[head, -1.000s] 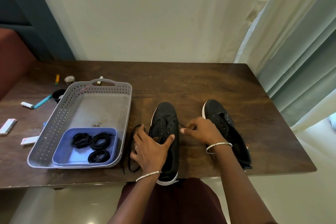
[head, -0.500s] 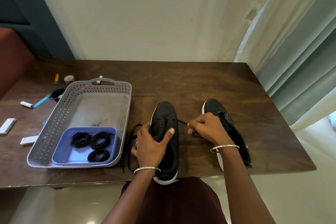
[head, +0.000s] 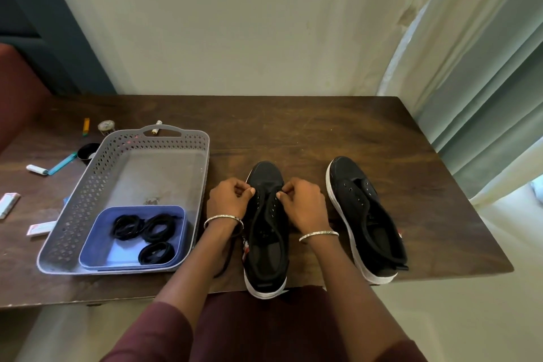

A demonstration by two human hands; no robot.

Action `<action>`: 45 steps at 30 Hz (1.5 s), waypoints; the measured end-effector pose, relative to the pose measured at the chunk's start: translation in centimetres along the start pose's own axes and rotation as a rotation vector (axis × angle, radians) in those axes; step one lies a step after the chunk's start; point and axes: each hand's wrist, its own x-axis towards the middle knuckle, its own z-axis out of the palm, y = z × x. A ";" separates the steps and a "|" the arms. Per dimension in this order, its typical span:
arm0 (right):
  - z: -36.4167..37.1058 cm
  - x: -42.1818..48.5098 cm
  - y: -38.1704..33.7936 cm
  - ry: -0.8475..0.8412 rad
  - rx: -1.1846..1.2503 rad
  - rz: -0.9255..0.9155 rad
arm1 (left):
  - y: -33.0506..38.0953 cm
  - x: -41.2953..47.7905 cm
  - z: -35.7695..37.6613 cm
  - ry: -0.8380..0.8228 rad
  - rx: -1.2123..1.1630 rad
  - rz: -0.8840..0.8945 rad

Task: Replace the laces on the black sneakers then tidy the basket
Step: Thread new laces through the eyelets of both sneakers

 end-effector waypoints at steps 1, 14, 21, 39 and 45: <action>0.3 0.1 0.1 0.015 0.009 0.013 | -0.1 0.2 0.0 -0.004 0.021 0.010; 0.7 1.2 2.4 -0.008 0.434 0.193 | 0.7 0.5 -0.9 -0.109 0.234 0.015; 1.3 1.6 2.9 0.006 0.504 0.241 | 1.1 0.3 -0.9 -0.136 0.137 -0.047; -1.3 1.0 1.4 -0.090 0.155 0.136 | 3.7 0.2 -6.0 -0.407 0.200 -0.048; -6.3 0.4 -0.9 -0.173 0.064 0.037 | 7.6 -1.9 -9.2 -0.401 0.162 0.028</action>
